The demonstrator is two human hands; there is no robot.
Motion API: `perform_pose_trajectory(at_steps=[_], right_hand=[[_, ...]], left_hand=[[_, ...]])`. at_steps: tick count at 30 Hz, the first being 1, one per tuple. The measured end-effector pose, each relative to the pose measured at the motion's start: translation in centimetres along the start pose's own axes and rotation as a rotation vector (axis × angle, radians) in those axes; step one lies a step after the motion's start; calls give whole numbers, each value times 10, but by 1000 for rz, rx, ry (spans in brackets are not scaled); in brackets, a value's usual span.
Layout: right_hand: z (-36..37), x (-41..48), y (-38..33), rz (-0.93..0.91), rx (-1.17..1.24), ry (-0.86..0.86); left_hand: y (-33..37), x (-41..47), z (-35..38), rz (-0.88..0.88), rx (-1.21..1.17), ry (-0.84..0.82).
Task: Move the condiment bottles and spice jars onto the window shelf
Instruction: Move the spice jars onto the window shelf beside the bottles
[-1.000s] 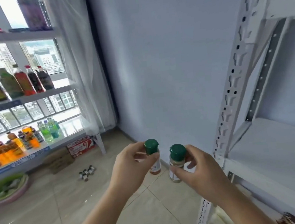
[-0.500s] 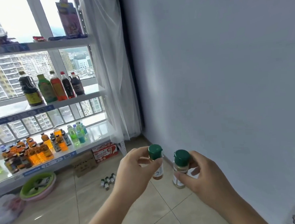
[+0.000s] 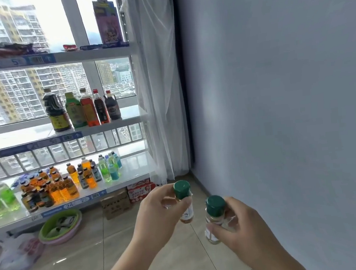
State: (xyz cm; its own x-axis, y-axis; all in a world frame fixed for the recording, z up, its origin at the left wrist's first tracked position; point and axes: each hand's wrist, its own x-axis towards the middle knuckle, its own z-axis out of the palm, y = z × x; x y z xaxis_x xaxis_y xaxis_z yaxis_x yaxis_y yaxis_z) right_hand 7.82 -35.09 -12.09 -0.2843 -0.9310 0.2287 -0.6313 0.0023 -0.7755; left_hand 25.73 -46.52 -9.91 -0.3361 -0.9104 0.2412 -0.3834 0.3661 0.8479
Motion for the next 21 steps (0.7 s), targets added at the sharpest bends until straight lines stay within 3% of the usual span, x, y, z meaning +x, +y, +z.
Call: perform_pose_trajectory(at_steps=[21], right_hand=[[145,292,-29,-7,-33,-28]], left_hand=[[-134,287,-110,-38,27,47]])
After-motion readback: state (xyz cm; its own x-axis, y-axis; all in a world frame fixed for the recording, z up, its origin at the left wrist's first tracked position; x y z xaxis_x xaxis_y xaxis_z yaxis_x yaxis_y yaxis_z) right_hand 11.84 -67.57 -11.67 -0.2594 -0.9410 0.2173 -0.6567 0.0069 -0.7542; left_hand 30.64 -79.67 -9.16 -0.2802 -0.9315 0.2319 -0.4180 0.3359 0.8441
